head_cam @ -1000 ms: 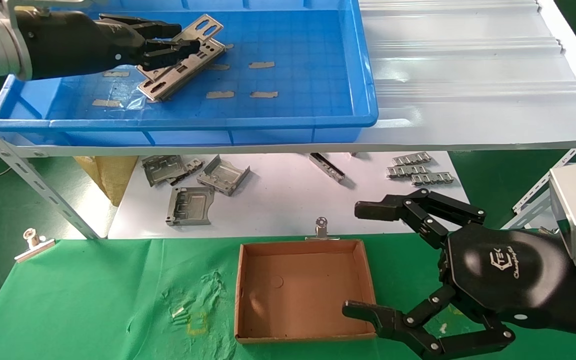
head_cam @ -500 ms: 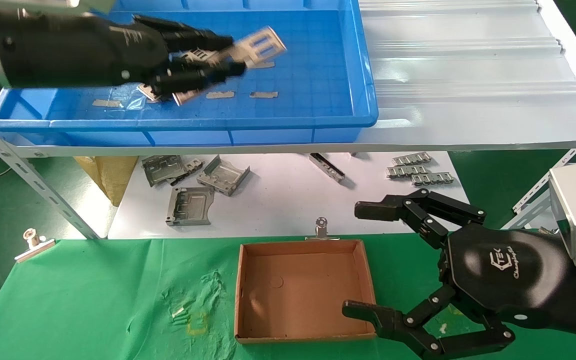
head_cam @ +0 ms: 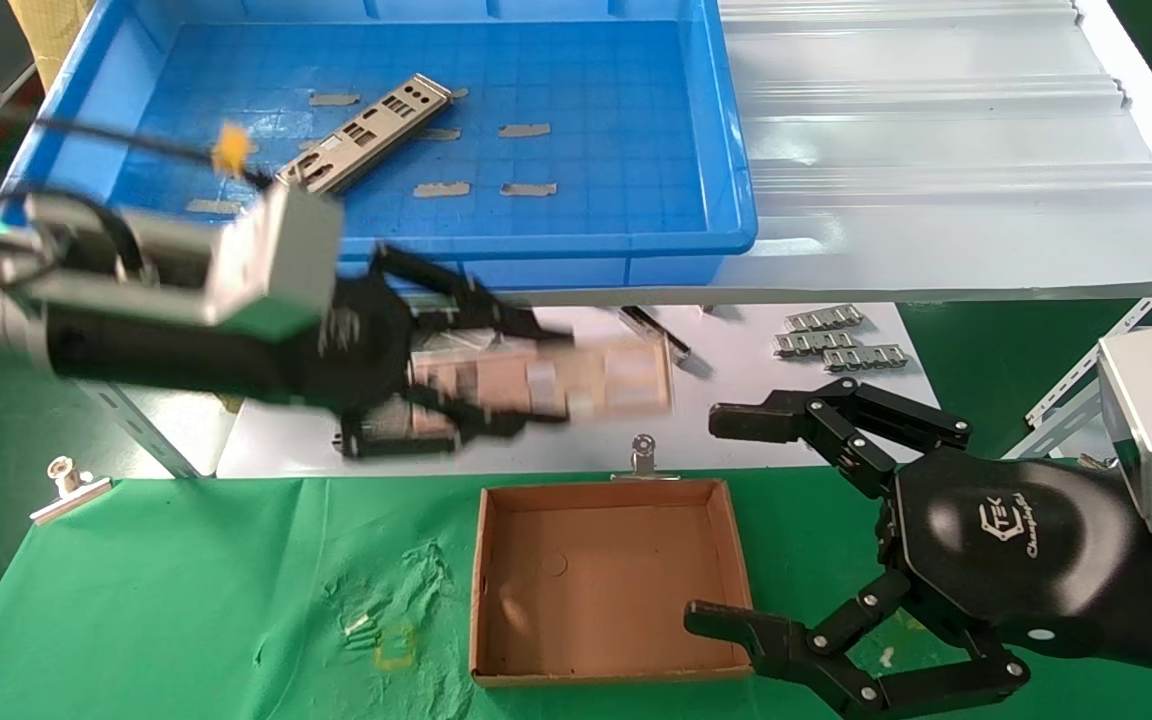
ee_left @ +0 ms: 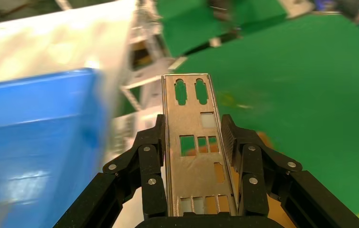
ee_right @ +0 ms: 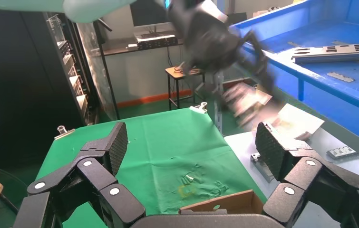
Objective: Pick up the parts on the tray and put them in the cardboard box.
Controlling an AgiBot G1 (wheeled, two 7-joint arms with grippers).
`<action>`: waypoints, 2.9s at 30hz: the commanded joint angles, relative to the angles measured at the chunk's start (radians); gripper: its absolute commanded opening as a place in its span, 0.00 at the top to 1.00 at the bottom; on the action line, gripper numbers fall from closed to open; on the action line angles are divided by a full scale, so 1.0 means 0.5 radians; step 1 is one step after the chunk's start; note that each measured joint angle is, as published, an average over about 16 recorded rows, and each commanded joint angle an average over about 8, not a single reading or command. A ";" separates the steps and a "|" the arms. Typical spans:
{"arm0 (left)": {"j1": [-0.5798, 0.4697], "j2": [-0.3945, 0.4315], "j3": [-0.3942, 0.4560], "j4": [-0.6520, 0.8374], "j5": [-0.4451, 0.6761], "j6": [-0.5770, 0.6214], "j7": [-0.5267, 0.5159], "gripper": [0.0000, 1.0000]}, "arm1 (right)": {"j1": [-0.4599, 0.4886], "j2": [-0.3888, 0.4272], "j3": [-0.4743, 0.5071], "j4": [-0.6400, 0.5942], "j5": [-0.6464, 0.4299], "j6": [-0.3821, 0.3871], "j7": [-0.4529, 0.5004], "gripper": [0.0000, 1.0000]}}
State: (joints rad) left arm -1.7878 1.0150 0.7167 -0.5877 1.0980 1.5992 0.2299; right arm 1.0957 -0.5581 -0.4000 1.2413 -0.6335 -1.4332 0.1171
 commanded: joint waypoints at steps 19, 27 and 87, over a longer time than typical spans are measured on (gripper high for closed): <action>0.428 0.485 0.343 0.542 0.082 -0.482 0.845 0.38 | 0.000 0.000 0.000 0.000 0.000 0.000 0.000 0.00; 0.420 0.646 0.352 0.810 0.109 -0.680 0.975 0.00 | 0.000 0.000 0.000 0.000 0.000 0.000 0.000 0.00; 0.741 0.079 -0.133 0.257 -0.380 -0.241 0.243 0.00 | 0.000 0.000 0.000 -0.001 0.001 0.000 0.000 0.00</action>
State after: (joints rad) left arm -1.4172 1.0544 0.6498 -0.4596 0.9080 1.4789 0.3509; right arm 1.0956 -0.5579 -0.4001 1.2410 -0.6332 -1.4330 0.1170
